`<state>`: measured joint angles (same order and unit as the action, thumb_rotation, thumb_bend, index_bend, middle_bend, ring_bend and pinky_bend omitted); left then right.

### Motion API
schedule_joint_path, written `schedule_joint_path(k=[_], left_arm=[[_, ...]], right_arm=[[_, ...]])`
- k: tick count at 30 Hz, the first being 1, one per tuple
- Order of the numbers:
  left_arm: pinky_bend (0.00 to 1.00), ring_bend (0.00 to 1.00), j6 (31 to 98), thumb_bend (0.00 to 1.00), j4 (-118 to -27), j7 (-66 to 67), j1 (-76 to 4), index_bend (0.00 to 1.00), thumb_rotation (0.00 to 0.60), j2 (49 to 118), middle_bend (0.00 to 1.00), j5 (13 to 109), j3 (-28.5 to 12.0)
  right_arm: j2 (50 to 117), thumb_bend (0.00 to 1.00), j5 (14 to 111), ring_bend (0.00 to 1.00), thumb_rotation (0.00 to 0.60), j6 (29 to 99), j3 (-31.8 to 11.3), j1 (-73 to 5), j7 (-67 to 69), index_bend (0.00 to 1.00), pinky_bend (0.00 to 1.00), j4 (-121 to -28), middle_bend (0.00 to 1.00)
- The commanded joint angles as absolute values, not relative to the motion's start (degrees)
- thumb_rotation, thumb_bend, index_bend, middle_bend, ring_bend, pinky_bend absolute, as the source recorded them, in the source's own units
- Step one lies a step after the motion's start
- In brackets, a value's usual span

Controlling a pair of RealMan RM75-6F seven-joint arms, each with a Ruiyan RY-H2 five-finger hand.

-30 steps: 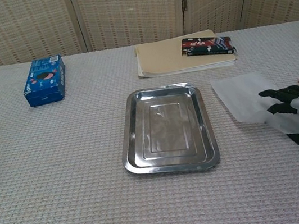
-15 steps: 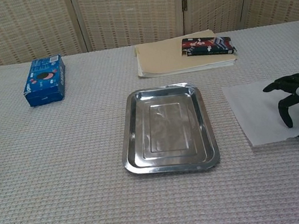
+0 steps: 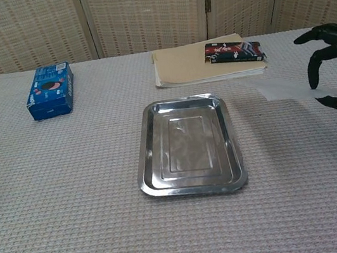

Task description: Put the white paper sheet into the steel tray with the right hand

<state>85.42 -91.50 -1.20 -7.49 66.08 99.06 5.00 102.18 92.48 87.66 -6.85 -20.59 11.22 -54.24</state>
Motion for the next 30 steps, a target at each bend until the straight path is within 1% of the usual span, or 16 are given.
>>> schedule_joint_path(k=[1, 5, 8, 12, 18, 24, 27, 28, 30], left_arm=[[0.0, 0.0, 85.48, 0.74, -91.57, -1.34, -7.49, 0.0, 0.6, 66.01, 0.0, 99.15, 5.03], [0.0, 0.0, 86.03, 0.74, -91.82, -1.65, -7.33, 0.0, 0.6, 65.72, 0.0, 99.44, 5.06], [0.0, 0.0, 86.41, 0.74, -91.99, -1.91, -7.19, 0.0, 0.6, 65.48, 0.0, 99.66, 5.12], [0.0, 0.0, 86.52, 0.74, -92.07, -2.18, -7.18, 0.0, 0.6, 65.31, 0.0, 99.8, 5.14], [0.0, 0.0, 86.66, 0.74, -92.14, -2.48, -7.13, 0.0, 0.6, 65.16, 0.0, 99.87, 5.13], [0.0, 0.0, 87.08, 0.74, -92.32, -2.86, -7.02, 0.0, 0.6, 64.81, 0.0, 100.06, 5.1], [0.0, 0.0, 87.27, 0.74, -92.44, -3.1, -6.98, 0.0, 0.6, 64.63, 0.0, 100.23, 5.13], [0.0, 0.0, 87.32, 0.74, -92.46, -3.15, -6.96, 0.0, 0.6, 64.6, 0.0, 100.27, 5.13], [0.0, 0.0, 87.47, 0.74, -92.5, -3.33, -6.93, 0.0, 0.6, 64.51, 0.0, 100.35, 5.11]], right_arm=[[105.61, 0.59, 93.76, 0.01, 0.6, 91.24, -9.09, -22.48, 13.57, 0.77, 0.0, -53.43, 0.18], [108.57, 0.59, 95.25, 0.02, 0.6, 92.84, -9.54, -24.58, 13.56, 0.77, 0.0, -52.68, 0.18], [110.91, 0.58, 95.8, 0.02, 0.6, 92.21, -8.88, -25.68, 11.87, 0.77, 0.0, -51.24, 0.19], [113.97, 0.58, 94.99, 0.02, 0.6, 89.54, -8.22, -26.67, 9.55, 0.77, 0.0, -49.76, 0.19], [117.95, 0.59, 92.92, 0.02, 0.6, 85.31, -8.37, -28.14, 5.04, 0.77, 0.0, -48.29, 0.19], [121.13, 0.59, 91.56, 0.03, 0.6, 81.71, -8.1, -29.44, 1.87, 0.77, 0.0, -46.83, 0.19], [122.3, 0.58, 91.03, 0.05, 0.6, 80.5, -8.01, -29.87, 0.73, 0.77, 0.0, -46.06, 0.18], [122.51, 0.58, 90.91, 0.05, 0.6, 80.11, -7.91, -29.97, 0.53, 0.75, 0.0, -45.94, 0.18], [122.69, 0.58, 90.77, 0.05, 0.6, 79.53, -7.62, -30.03, -0.11, 0.69, 0.0, -45.82, 0.16]])
